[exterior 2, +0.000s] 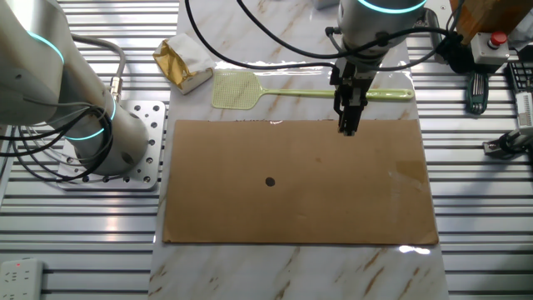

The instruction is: Swat with a flyswatter

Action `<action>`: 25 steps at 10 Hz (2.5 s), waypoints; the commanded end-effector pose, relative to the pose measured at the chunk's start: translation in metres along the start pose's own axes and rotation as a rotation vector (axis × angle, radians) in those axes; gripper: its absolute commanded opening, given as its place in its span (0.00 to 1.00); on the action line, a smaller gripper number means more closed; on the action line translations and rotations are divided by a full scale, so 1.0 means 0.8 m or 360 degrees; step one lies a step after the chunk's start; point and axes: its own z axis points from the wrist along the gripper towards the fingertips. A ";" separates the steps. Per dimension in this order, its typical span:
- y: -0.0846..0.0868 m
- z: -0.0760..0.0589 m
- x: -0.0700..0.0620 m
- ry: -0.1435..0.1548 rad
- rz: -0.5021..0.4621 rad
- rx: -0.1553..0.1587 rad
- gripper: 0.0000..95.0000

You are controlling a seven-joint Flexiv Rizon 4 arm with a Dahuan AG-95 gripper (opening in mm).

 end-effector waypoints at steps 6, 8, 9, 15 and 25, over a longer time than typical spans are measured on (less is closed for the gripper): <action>0.000 0.000 0.000 0.0026 -0.0001 -0.0040 0.00; 0.000 0.000 0.000 0.0024 0.0000 -0.0040 0.00; 0.000 0.000 0.000 0.0024 0.0001 -0.0039 0.00; 0.000 0.000 0.000 0.0023 -0.0001 -0.0039 0.00; 0.001 -0.004 0.002 0.0001 0.0058 -0.0040 0.00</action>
